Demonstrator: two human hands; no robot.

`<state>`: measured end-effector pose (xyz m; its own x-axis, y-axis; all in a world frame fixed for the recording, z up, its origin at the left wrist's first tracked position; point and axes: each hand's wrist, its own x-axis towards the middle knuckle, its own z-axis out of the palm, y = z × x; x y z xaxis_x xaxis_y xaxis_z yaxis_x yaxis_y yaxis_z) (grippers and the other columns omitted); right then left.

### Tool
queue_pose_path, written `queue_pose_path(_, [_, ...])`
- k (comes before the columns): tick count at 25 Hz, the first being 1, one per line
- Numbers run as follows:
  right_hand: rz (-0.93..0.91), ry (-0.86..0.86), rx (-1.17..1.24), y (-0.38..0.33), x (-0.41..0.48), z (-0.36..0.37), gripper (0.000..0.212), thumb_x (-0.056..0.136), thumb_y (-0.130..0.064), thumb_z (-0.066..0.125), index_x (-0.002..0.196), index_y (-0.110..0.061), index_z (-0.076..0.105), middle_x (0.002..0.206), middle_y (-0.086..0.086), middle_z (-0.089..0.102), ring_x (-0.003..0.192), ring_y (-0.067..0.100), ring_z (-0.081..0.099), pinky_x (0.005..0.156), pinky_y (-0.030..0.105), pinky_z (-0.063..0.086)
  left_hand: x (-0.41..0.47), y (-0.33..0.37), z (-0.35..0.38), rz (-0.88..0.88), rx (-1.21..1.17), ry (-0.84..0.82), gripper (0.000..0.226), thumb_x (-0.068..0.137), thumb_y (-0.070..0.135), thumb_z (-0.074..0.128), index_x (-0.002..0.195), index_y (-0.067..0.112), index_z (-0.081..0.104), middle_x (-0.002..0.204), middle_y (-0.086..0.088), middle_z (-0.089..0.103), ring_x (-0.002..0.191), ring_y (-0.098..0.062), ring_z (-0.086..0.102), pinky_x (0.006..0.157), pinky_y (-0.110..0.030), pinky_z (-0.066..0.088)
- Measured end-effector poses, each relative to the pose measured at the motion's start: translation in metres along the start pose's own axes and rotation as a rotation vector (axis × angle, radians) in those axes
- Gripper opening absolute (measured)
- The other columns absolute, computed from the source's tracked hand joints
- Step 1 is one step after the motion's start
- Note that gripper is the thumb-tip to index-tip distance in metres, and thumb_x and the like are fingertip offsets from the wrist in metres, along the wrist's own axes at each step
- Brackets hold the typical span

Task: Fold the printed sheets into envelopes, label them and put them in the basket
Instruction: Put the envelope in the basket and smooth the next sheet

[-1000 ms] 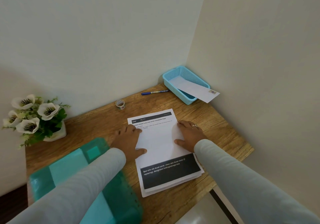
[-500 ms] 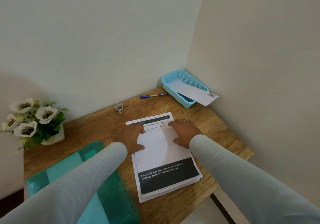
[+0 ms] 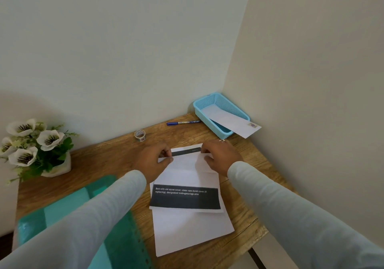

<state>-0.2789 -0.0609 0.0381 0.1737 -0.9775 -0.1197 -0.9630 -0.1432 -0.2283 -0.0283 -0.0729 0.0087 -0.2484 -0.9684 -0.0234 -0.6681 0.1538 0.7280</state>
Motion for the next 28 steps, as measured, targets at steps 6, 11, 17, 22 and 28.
queue_pose_path(6, [-0.043, 0.073, 0.001, 0.005, -0.020, 0.017, 0.015, 0.096, -0.033, 0.070, 0.110, -0.034, 0.064, 0.123, -0.007, 0.065, 0.111, 0.018, 0.056, 0.097, 0.031, 0.053, -0.020, -0.017, 0.013, 0.021, 0.066, -0.040, 0.019, 0.090, 0.022, 0.076, 0.088, 0.036, 0.062, 0.104, 0.018, 0.064, 0.098, -0.009, 0.058, 0.087, -0.023, 0.050])
queue_pose_path(11, [-0.068, -0.115, 0.024, 0.007, -0.041, 0.053, 0.041, 0.096, -0.049, 0.063, 0.133, -0.032, 0.057, 0.145, -0.006, 0.051, 0.133, 0.021, 0.046, 0.111, 0.035, 0.040, -0.037, -0.039, 0.029, 0.131, 0.270, -0.162, 0.028, 0.085, 0.058, 0.069, 0.105, 0.041, 0.060, 0.121, 0.020, 0.055, 0.116, -0.007, 0.045, 0.105, -0.031, 0.039])
queue_pose_path(17, [-0.053, -0.075, -0.028, -0.008, -0.031, 0.066, 0.048, 0.103, -0.044, 0.050, 0.147, -0.025, 0.050, 0.152, 0.000, 0.047, 0.137, 0.025, 0.044, 0.116, 0.041, 0.038, -0.018, -0.026, 0.051, 0.098, 0.496, -0.136, 0.052, 0.095, 0.057, 0.055, 0.144, 0.038, 0.049, 0.148, 0.010, 0.045, 0.139, -0.019, 0.036, 0.116, -0.041, 0.030])
queue_pose_path(22, [-0.102, -0.089, -0.078, -0.030, -0.019, 0.077, 0.060, 0.101, -0.046, 0.050, 0.154, -0.020, 0.038, 0.160, 0.002, 0.036, 0.146, 0.029, 0.032, 0.121, 0.047, 0.028, -0.012, -0.027, 0.056, 0.109, 0.633, -0.165, 0.069, 0.091, 0.066, 0.051, 0.152, 0.037, 0.038, 0.150, 0.007, 0.039, 0.137, -0.023, 0.034, 0.113, -0.043, 0.032])
queue_pose_path(28, [0.010, -0.089, -0.065, -0.005, -0.019, 0.078, 0.078, 0.094, -0.067, 0.045, 0.158, -0.025, 0.029, 0.162, -0.004, 0.031, 0.149, 0.027, 0.028, 0.121, 0.050, 0.024, -0.011, -0.035, 0.043, 0.010, 0.693, -0.204, 0.086, 0.085, 0.082, 0.042, 0.157, 0.038, 0.026, 0.158, 0.006, 0.031, 0.145, -0.024, 0.026, 0.119, -0.047, 0.026])
